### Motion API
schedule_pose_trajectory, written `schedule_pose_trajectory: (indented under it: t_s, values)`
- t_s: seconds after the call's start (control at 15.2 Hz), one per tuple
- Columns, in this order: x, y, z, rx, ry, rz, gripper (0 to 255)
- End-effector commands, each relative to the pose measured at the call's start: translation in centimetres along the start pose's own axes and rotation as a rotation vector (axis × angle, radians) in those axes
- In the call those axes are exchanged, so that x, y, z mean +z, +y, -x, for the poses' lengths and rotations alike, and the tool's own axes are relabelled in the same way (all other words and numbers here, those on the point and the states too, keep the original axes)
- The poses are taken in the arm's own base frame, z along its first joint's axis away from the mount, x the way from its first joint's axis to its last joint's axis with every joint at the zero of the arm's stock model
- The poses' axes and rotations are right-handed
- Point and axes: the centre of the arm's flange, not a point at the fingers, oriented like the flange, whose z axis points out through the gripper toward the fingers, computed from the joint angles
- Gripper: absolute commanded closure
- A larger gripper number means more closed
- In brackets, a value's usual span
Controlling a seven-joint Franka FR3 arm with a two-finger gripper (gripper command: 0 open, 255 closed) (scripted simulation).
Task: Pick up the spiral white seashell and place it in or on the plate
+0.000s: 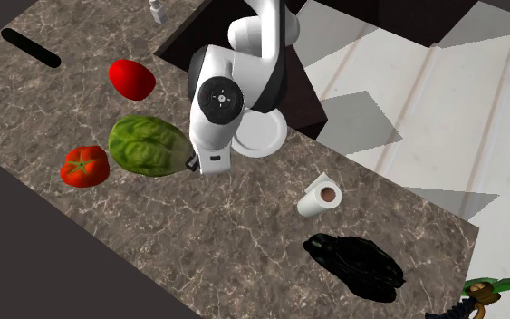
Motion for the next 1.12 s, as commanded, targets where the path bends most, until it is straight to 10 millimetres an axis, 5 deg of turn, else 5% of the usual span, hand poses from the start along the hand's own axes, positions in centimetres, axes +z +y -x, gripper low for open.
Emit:
schedule_pose_trajectory:
  t_s: [0.0,0.26,1.06]
  values:
    - [-1.2,0.1,0.2,0.000,0.000,0.000,255]
    - [-2.8,0.2,0.8,0.000,0.000,0.000,255]
    - [-6.2,-13.9,-5.6,0.000,0.000,0.000,255]
